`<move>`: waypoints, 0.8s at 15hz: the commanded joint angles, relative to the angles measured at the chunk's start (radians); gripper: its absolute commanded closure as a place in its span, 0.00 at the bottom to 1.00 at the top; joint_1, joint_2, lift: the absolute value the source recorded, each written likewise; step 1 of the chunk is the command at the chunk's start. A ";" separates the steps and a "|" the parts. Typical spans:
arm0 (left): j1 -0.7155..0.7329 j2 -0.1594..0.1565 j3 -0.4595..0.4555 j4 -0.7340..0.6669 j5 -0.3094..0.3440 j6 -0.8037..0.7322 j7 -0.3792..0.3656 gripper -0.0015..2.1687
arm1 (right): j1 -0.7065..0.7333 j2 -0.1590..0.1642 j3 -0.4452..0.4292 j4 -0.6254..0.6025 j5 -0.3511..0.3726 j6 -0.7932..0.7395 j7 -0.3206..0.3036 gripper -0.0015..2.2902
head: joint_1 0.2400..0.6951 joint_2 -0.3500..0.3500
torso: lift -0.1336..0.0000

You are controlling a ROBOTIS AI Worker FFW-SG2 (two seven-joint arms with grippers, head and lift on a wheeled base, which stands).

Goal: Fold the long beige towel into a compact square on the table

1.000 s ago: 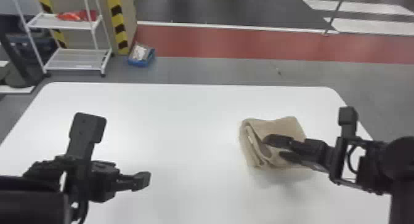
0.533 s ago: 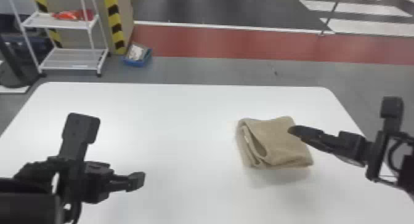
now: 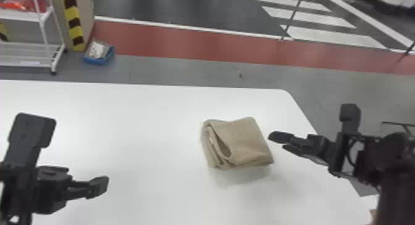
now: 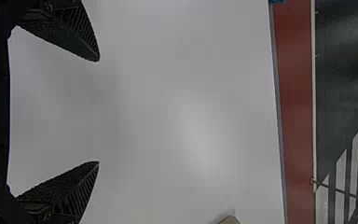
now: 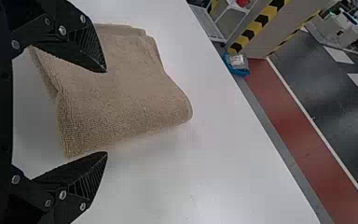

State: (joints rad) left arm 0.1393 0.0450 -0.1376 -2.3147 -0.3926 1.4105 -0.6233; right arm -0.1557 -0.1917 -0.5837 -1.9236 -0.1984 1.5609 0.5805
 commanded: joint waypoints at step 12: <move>0.008 0.001 0.009 0.003 -0.008 -0.003 0.000 0.05 | -0.022 -0.011 0.113 0.172 0.155 -0.037 0.033 0.22 | 1.00 0.12 | 0.07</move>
State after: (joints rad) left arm 0.1443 0.0457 -0.1335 -2.3107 -0.3999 1.4075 -0.6226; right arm -0.1762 -0.2032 -0.4801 -1.7652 -0.0549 1.5471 0.6136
